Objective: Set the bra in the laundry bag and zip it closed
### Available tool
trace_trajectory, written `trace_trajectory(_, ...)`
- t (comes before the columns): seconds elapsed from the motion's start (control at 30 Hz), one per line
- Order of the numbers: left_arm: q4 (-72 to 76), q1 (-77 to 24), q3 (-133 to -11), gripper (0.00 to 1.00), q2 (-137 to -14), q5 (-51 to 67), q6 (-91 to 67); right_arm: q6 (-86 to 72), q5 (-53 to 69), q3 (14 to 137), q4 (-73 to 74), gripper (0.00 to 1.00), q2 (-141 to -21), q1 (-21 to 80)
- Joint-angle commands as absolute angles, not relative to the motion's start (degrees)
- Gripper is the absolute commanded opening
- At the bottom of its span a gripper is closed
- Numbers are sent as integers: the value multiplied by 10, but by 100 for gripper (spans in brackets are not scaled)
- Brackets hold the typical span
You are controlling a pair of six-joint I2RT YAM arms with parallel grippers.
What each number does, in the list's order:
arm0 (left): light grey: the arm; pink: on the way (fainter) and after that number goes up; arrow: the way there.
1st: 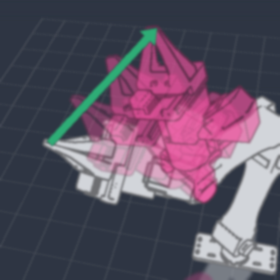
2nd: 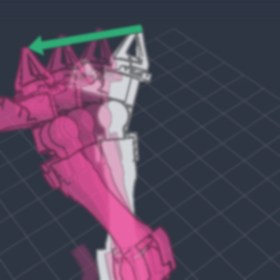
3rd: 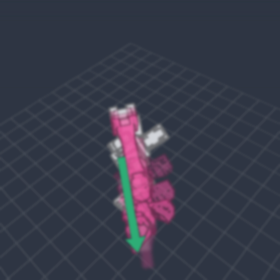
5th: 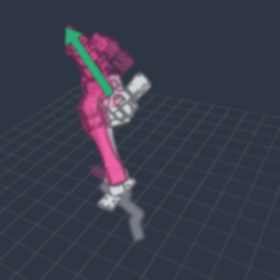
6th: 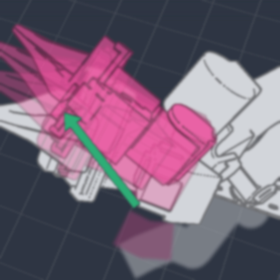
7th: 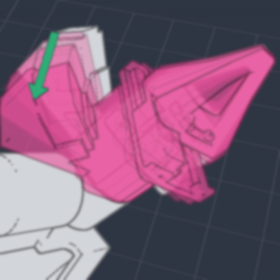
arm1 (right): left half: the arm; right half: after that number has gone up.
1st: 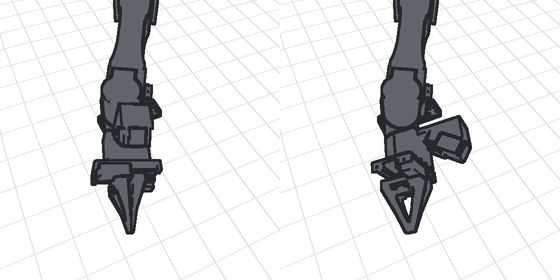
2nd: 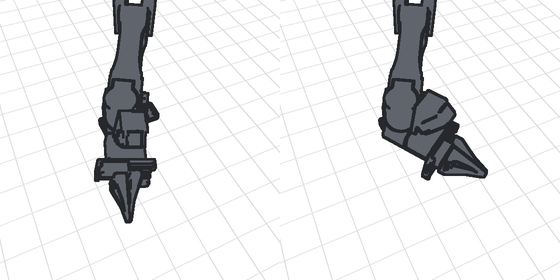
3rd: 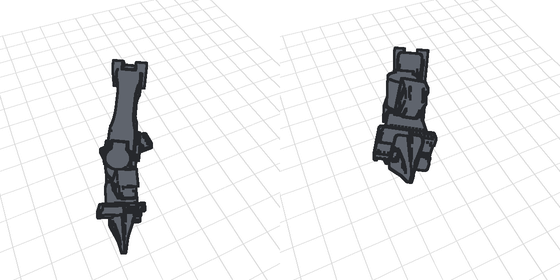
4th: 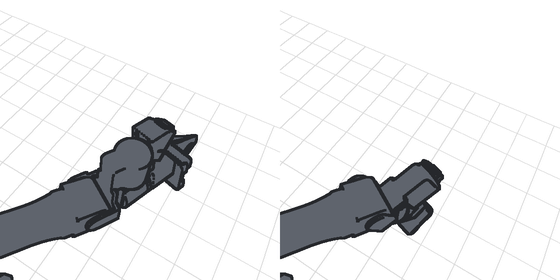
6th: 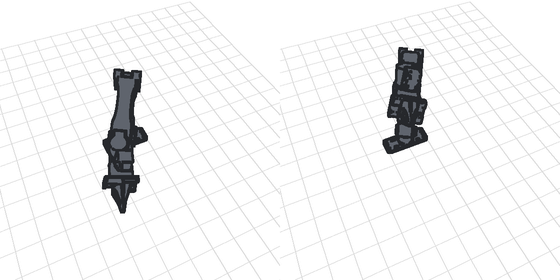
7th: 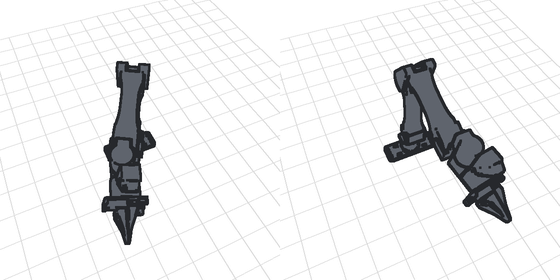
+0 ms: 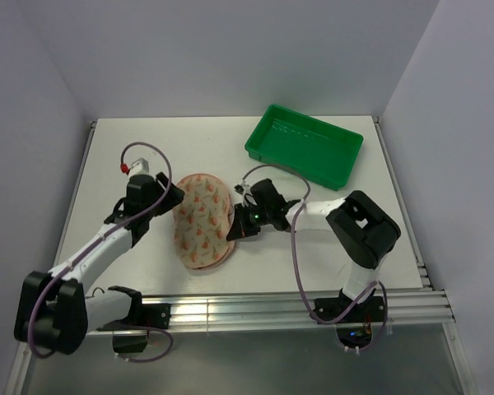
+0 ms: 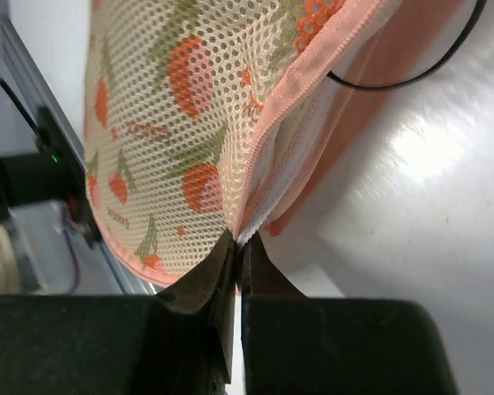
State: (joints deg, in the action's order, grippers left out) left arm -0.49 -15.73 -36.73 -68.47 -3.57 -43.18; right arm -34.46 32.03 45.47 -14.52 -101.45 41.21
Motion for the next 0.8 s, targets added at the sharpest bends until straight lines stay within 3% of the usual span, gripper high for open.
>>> trace_trajectory(0.0, -24, -157, -317, 64, -605, -76, -446, -150, 372, 518, 74, 3, -990, 395)
trace_trajectory(0.07, -33, -157, -288, 69, -578, -87, -450, -123, 346, 554, 109, 19, -1000, 363)
trace_trajectory(0.1, -43, -157, -280, 69, -560, -91, -451, -128, 311, 573, 126, 39, -1000, 341)
trace_trajectory(0.13, -47, -157, -277, 69, -554, -91, -453, -128, 288, 584, 135, 50, -999, 341)
trace_trajectory(0.23, -41, -157, -265, 71, -544, -91, -463, -161, 180, 618, 141, 76, -966, 317)
trace_trajectory(0.37, -11, -133, -268, 72, -564, -35, -483, -228, 133, 585, 48, 82, -867, 324)
trace_trajectory(0.47, 5, -117, -269, 72, -587, -76, -475, -296, 138, 453, -38, 82, -797, 352)
trace_trajectory(0.57, 77, -91, -250, 71, -614, -39, -486, -372, 138, 345, -115, 82, -747, 385)
trace_trajectory(0.67, 154, -91, -233, 70, -646, -12, -486, -443, 131, 276, -193, 83, -723, 438)
trace_trajectory(0.77, 191, -91, -229, 70, -664, -11, -476, -479, 127, 255, -240, 93, -738, 476)
